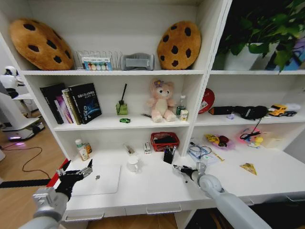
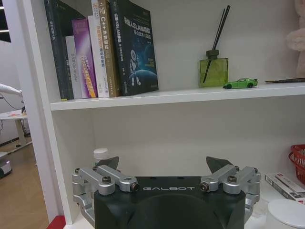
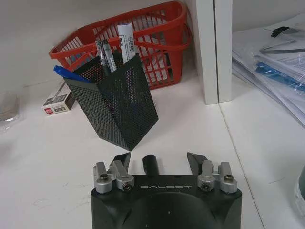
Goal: Organize the objects on the table.
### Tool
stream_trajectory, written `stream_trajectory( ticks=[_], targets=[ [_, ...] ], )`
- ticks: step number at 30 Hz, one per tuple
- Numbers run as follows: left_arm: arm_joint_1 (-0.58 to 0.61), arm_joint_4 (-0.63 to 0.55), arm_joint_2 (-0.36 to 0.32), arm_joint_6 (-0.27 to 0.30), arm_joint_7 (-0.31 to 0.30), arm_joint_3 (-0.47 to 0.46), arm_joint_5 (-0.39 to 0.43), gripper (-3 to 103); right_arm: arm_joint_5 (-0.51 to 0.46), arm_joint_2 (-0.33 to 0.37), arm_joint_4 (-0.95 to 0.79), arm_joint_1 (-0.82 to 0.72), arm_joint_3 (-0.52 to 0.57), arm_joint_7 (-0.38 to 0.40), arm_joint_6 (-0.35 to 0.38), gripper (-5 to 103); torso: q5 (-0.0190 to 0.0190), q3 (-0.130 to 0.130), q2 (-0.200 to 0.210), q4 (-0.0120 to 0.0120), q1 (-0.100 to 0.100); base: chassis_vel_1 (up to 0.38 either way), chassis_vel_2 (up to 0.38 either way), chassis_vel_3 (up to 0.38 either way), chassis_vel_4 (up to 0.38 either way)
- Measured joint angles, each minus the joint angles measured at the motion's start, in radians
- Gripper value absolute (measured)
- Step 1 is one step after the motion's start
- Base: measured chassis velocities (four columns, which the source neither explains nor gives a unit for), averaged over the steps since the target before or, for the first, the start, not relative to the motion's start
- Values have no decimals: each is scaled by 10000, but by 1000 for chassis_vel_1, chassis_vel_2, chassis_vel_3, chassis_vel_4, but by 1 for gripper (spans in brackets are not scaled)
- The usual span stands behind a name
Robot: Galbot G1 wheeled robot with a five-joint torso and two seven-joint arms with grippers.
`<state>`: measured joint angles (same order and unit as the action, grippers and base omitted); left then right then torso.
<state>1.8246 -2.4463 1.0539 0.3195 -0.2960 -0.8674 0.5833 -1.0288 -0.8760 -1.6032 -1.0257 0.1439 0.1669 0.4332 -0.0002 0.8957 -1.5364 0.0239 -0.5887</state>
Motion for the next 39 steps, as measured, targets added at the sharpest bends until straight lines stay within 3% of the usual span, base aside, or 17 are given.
stream_trajectory(
  ticks=[4,7,8,9,11,13,14,16,21,32,35,36,38,39],
  targets=[
    [0,0,0,0,0,0,0,100,-6,26,-21,18,-59,-11,15,53,1,0,0,0,0,0,0,0,0],
    [0,-1,0,0,0,0,0,100,-12,36,-37,13,-62,-13,25,48,3,0,0,0,0,0,0,0,0],
    [0,0,0,0,0,0,0,100,-15,40,-46,5,-62,-14,33,37,3,1,0,0,0,0,0,0,0],
    [0,0,0,0,0,0,0,100,-15,40,-46,5,-62,-14,33,37,3,1,0,0,0,0,0,0,0],
    [0,0,0,0,0,0,0,100,-26,43,-75,-18,-58,-12,49,26,3,0,0,0,0,0,0,0,0],
    [0,0,0,0,0,0,0,100,-28,43,-77,-23,-57,-10,48,26,3,0,0,0,0,0,0,0,0],
    [0,0,0,0,0,0,0,100,-39,43,-89,-46,-44,2,49,15,3,0,0,0,0,0,0,0,0],
    [0,0,0,0,0,0,0,100,-46,43,-102,-60,-27,9,45,15,1,0,0,0,0,0,0,0,0],
    [-1,0,0,-2,1,0,0,100,-147,74,-209,-161,41,103,54,1,6,1,1,0,-1,0,0,0,0],
    [0,1,0,0,0,0,0,100,-10,178,-798,-308,227,-66,-91,-3,2,1,1,0,0,0,0,0,0],
    [0,0,0,-1,0,0,0,100,122,196,-930,-325,226,-384,-160,1,2,1,1,0,0,0,0,0,0],
    [0,0,0,-1,1,0,0,100,306,249,-995,-325,220,-728,-188,9,1,1,1,-1,0,0,0,0,0],
    [-1,0,0,-1,0,0,0,100,358,286,-1040,-325,211,-924,-189,9,1,1,1,0,0,0,0,0,0],
    [0,0,0,-1,0,0,0,100,383,343,-1095,-324,207,-1174,-172,14,2,0,1,0,0,0,0,0,0]
  ],
)
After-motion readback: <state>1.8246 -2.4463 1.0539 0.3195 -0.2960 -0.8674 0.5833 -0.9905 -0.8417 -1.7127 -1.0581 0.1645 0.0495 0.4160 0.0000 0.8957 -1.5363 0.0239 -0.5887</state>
